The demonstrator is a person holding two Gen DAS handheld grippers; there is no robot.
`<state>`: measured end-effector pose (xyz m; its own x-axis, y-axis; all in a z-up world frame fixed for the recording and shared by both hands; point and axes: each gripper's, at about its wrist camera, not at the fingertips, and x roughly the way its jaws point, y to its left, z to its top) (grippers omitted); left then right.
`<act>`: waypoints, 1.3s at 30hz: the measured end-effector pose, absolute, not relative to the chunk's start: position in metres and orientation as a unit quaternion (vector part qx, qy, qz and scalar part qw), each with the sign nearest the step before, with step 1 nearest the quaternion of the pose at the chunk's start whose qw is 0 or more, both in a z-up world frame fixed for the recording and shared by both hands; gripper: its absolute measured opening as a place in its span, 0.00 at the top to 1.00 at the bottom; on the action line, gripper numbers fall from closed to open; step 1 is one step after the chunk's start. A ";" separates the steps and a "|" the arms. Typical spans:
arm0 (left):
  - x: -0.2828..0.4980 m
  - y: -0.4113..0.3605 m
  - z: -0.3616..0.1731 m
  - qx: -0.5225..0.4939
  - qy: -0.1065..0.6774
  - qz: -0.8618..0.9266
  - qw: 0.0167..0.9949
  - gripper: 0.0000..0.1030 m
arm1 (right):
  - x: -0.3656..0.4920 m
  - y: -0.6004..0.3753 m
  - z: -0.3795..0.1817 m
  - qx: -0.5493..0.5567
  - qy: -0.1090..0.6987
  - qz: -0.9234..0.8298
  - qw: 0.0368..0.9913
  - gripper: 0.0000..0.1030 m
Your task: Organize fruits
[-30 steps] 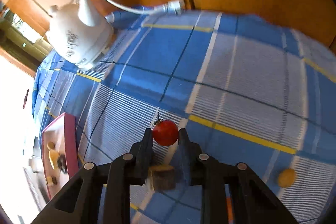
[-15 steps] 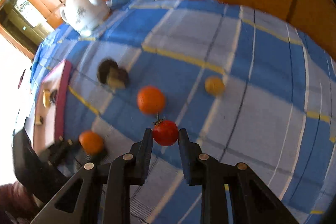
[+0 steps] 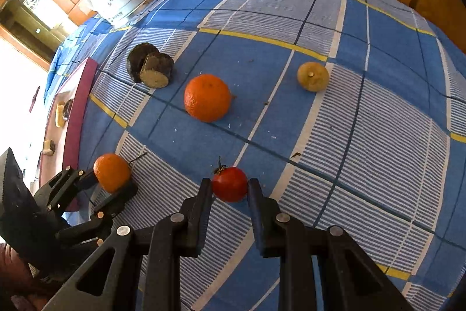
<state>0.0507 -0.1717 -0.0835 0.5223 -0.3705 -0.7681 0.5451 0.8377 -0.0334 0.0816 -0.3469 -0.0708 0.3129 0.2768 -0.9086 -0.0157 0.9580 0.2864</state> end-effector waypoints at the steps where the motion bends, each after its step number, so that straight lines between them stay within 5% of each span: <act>1: 0.051 -0.172 -0.084 0.106 0.411 -0.264 0.866 0.60 | 0.082 -0.348 -0.071 0.116 0.579 0.092 0.802 0.75; 5: 0.050 -0.172 -0.083 0.107 0.411 -0.263 0.866 0.60 | 0.083 -0.345 -0.073 0.112 0.588 0.100 0.795 0.63; 9: 0.050 -0.171 -0.083 0.106 0.411 -0.264 0.866 0.60 | 0.086 -0.350 -0.071 0.139 0.584 0.102 0.794 0.62; 13: 0.050 -0.171 -0.084 0.105 0.410 -0.263 0.867 0.60 | 0.088 -0.382 -0.061 0.241 0.544 0.092 0.798 0.42; 18: 0.049 -0.171 -0.084 0.109 0.410 -0.262 0.867 0.59 | 0.085 -0.410 -0.068 0.320 0.545 0.054 0.773 0.41; 39: 0.052 -0.174 -0.084 0.110 0.419 -0.254 0.865 0.59 | 0.083 -0.421 -0.084 0.351 0.575 0.009 0.739 0.41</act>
